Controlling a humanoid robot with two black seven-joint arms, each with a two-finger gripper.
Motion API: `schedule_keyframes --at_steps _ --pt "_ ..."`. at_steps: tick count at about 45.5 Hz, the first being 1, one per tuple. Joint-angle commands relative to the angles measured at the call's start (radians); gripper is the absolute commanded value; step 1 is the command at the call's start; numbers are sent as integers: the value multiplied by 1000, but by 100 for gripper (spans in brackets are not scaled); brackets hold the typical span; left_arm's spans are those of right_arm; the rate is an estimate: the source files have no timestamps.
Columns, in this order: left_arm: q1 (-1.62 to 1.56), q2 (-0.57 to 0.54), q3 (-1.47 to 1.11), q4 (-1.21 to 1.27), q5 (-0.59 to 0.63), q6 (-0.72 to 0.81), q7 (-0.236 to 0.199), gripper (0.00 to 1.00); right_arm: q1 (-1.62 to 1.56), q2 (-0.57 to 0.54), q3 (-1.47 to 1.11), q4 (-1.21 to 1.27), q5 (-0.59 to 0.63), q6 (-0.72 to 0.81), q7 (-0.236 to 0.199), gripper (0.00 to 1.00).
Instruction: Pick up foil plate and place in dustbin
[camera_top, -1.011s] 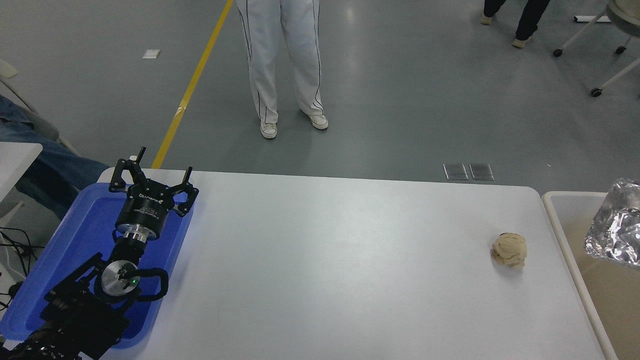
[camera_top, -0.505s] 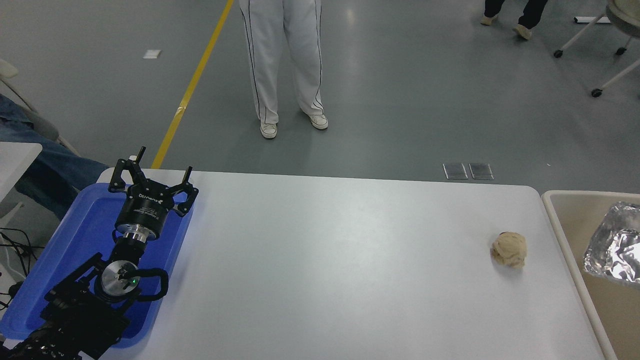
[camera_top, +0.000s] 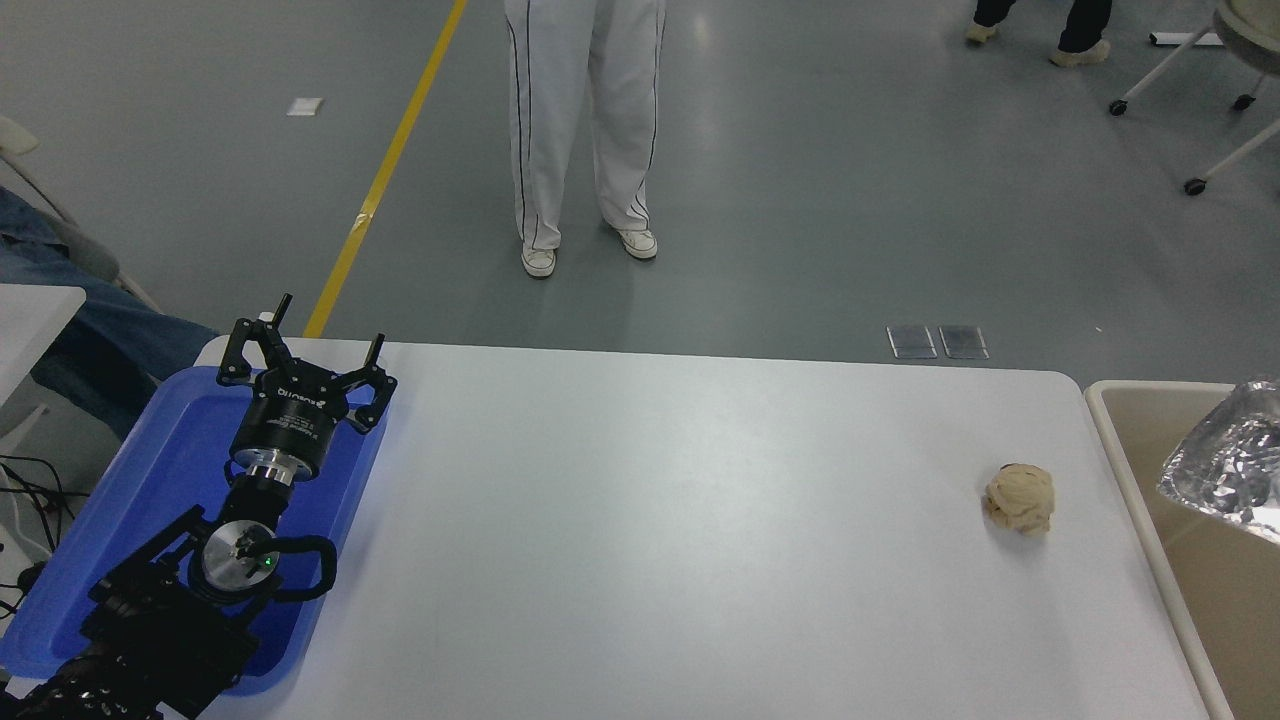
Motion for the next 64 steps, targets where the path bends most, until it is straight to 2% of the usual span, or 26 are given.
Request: schedule_keyframes --at_steps 1,7,18,21,26,29,37,63,64 --pt "0 0 0 -1 0 0 0 100 -281 82 221 -162 44 -201 -1 0" --pt "1 0 0 -1 0 0 0 100 -416 169 351 -329 43 -201 -1 0" --pt "0 0 0 1 0 0 0 100 -556 238 433 -537 31 -199 -10 0" --pt "0 0 0 1 0 0 0 100 -579 260 433 -580 41 -199 -35 0" --pt "0 0 0 1 0 0 0 100 -600 283 453 -610 43 -199 -102 0" --pt "1 0 0 1 0 0 0 100 -615 293 482 -619 41 -199 -118 0" --pt "0 0 0 1 0 0 0 100 -680 350 548 -694 41 -199 -118 0" --pt "0 0 0 -1 0 0 0 100 -694 358 560 -702 35 -204 -109 0" --pt "1 0 0 1 0 0 0 100 -692 358 560 -702 35 -204 -109 5"
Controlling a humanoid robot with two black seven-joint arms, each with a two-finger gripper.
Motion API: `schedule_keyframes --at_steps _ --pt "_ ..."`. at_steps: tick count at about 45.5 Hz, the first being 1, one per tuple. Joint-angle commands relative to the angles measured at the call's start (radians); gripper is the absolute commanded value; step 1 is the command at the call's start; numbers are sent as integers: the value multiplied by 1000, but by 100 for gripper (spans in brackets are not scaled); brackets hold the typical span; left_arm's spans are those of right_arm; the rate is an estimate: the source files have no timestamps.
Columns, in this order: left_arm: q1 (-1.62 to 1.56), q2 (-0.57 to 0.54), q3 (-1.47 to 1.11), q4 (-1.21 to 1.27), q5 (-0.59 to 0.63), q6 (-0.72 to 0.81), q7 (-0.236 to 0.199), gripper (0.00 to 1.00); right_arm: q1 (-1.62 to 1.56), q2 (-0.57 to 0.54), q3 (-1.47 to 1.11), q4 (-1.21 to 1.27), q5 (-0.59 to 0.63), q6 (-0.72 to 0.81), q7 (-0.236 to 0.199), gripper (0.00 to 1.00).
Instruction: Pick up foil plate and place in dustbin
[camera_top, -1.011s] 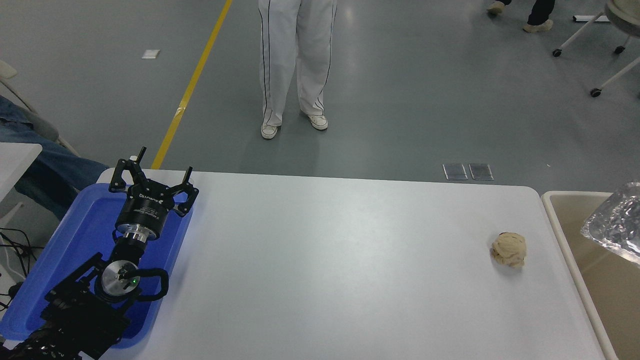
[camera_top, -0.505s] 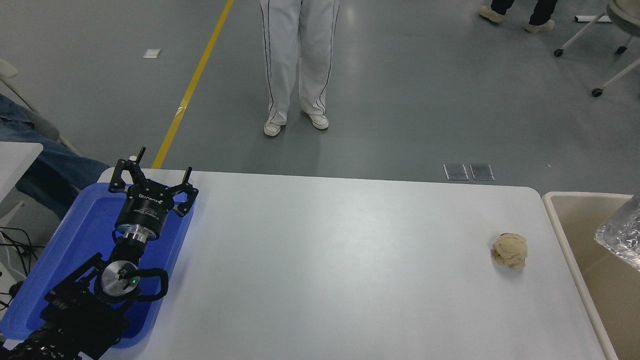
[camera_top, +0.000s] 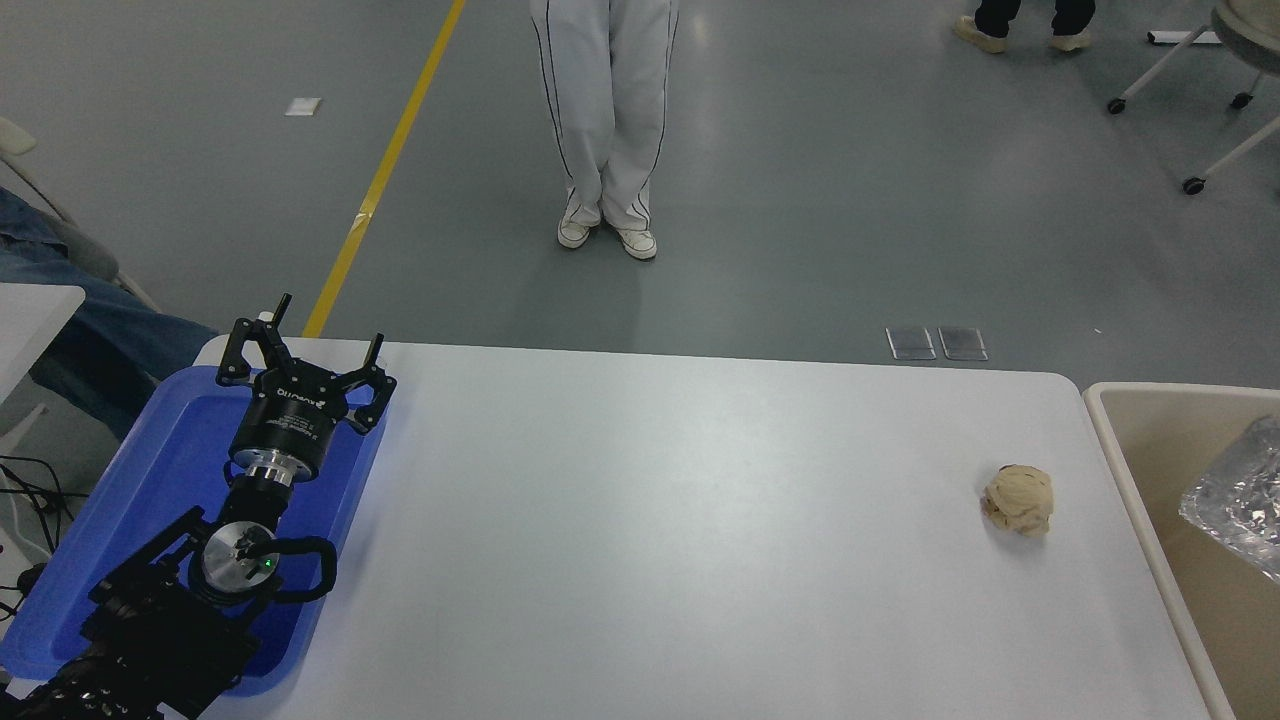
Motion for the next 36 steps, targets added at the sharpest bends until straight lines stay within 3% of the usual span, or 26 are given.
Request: schedule_keyframes --at_steps 1,9,26,36 --pt "0 0 0 1 0 0 0 100 -2 5 5 -8 -2 -4 -1 12" --pt "1 0 0 1 0 0 0 100 9 5 5 -8 -5 -84 -1 97" --pt "0 0 0 1 0 0 0 100 43 4 15 39 1 -87 -1 99" --pt "0 0 0 1 0 1 0 100 109 -65 22 165 3 -87 -1 99"
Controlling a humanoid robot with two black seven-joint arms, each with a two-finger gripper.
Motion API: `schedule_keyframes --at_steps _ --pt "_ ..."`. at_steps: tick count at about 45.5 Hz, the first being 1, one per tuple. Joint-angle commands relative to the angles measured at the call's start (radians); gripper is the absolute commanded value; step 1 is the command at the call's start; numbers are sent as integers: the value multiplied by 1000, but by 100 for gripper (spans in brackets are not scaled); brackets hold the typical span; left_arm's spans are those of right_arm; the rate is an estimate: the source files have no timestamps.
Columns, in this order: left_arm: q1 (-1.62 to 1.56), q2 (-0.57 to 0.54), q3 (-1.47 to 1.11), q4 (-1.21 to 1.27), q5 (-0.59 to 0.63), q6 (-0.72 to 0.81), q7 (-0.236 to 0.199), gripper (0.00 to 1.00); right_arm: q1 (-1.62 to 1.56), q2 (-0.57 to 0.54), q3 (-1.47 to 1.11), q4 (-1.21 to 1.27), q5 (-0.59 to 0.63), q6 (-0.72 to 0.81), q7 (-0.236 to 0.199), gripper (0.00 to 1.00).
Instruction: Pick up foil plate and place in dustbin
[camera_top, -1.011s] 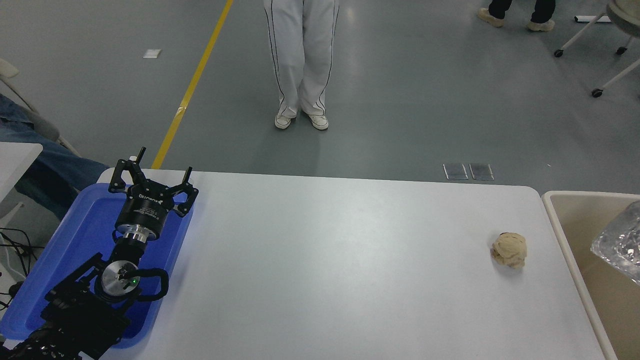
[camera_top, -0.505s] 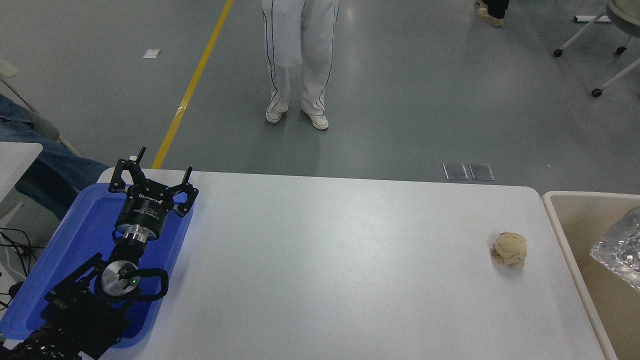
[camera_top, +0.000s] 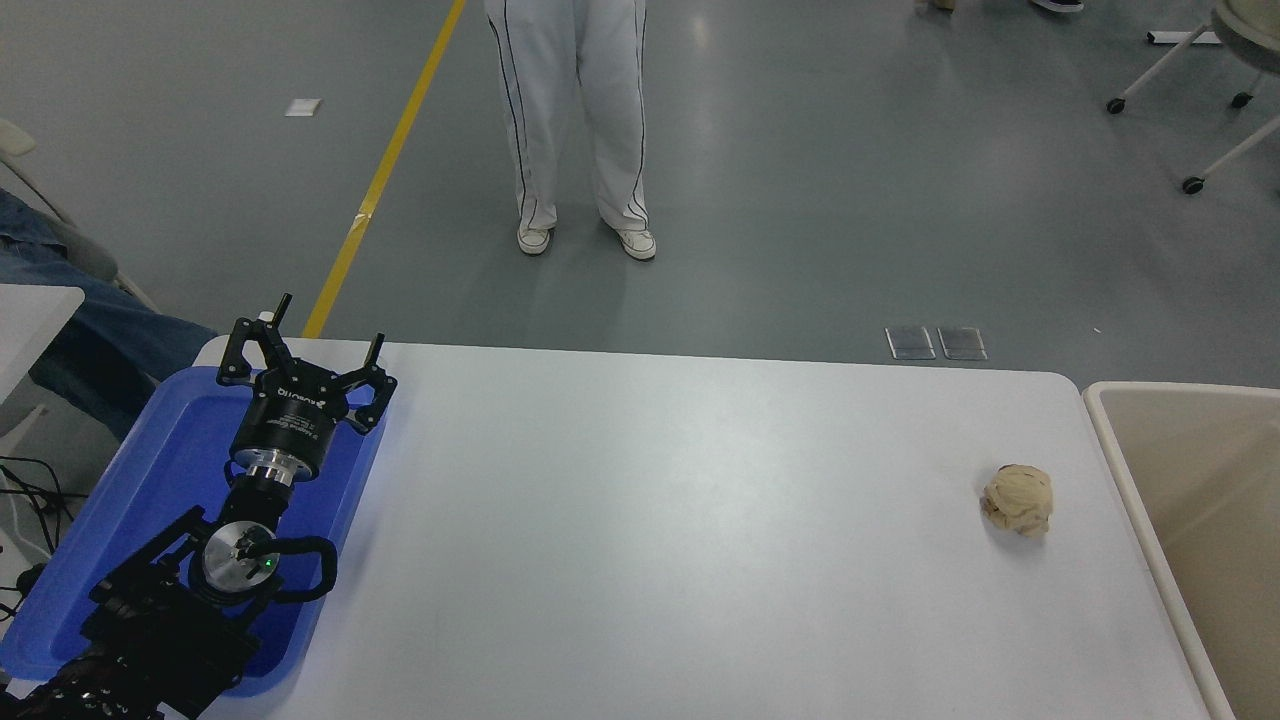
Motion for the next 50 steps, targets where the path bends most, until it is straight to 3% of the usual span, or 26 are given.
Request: schedule_keyframes --at_steps 1,18,31,40,50 --pt "0 0 0 0 0 1 0 100 61 -67 5 123 2 -4 0 99" --pt "0 0 0 0 0 1 0 100 229 -210 -82 437 -14 0 0 99" --pt "0 0 0 0 0 1 0 100 549 -239 -424 773 -14 43 0 100" --pt "0 0 0 0 0 1 0 100 828 -219 -647 977 -20 169 0 100" --pt "0 0 0 0 0 1 0 100 954 -210 -661 996 -18 400 0 100"
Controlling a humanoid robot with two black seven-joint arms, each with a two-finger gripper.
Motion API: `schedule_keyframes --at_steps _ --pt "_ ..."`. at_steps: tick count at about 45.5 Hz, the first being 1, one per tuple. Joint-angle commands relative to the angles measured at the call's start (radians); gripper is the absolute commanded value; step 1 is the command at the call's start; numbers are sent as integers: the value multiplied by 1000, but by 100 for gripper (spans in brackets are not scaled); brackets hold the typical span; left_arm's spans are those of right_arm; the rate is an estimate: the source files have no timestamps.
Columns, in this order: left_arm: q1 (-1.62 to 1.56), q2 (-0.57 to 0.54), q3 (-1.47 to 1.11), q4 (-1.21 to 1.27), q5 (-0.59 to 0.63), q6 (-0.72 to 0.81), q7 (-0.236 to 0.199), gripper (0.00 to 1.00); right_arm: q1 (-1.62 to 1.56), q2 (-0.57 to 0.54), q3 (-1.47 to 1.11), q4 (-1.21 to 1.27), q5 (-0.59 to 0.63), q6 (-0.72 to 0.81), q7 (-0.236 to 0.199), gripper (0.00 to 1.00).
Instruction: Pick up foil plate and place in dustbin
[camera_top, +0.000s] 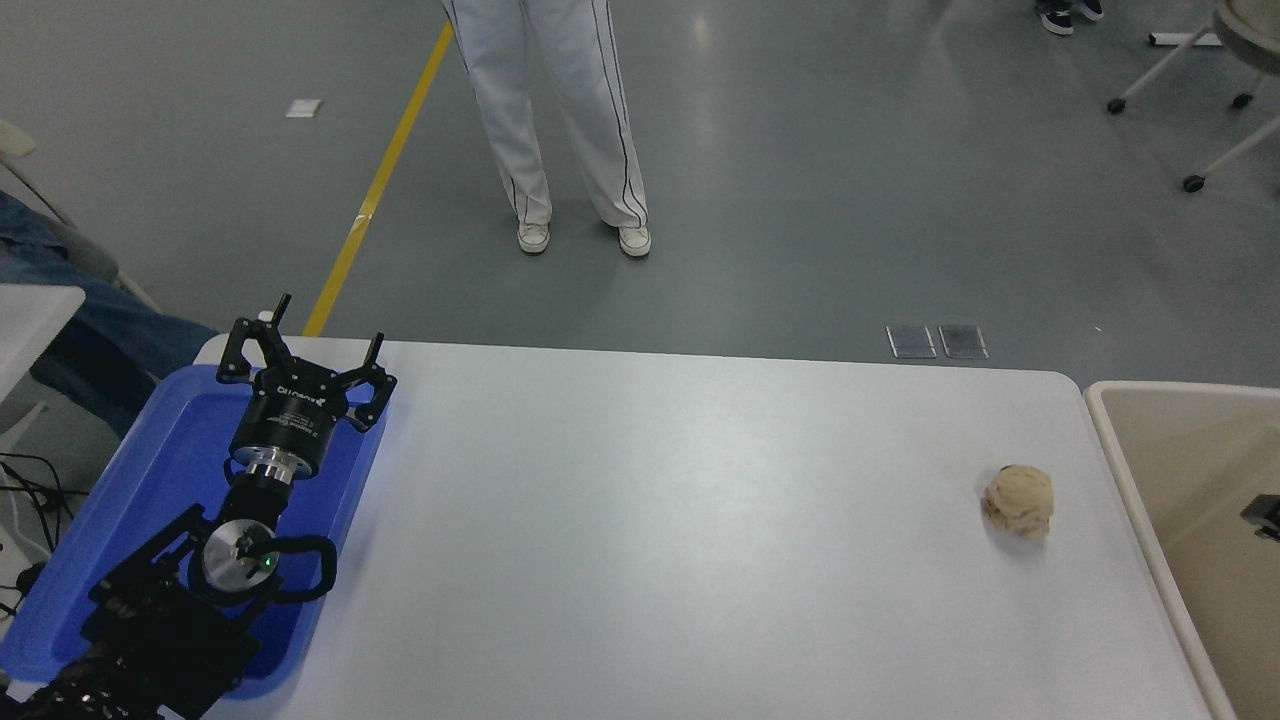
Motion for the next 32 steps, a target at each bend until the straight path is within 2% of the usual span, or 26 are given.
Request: schedule_keyframes --at_steps 1,7,16,32 --pt "0 0 0 -1 0 0 0 100 200 8 -94 102 0 224 0 100" --pt "0 -1 0 -1 0 0 0 100 288 25 -108 136 -2 395 0 100" --pt "0 0 0 1 0 0 0 100 504 171 -226 165 -2 706 0 100" --pt "0 0 0 1 0 0 0 100 861 214 -229 323 -92 706 1 100"
